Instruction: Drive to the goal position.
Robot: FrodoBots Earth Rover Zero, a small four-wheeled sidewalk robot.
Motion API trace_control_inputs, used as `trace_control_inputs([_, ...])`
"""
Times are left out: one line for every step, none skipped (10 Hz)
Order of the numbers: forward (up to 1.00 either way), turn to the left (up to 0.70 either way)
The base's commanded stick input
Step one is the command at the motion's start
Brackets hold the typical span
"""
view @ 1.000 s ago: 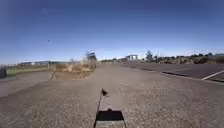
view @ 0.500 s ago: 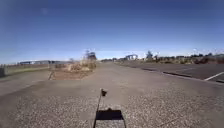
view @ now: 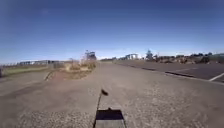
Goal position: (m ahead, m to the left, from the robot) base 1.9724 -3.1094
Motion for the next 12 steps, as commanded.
trace_control_inputs([0.7, 0.0])
trace_control_inputs([0.7, 0.0])
trace_control_inputs([0.58, 0.0])
trace_control_inputs([0.44, 0.0])
trace_control_inputs([0.29, 0.0])
trace_control_inputs([0.15, 0.0])
trace_control_inputs([0.0, 0.0])
trace_control_inputs([0.0, 0.0])
trace_control_inputs([0.0, 0.0])
trace_control_inputs([0.0, 0.0])
trace_control_inputs([0.0, 0.0])
trace_control_inputs([0.0, 0.0])
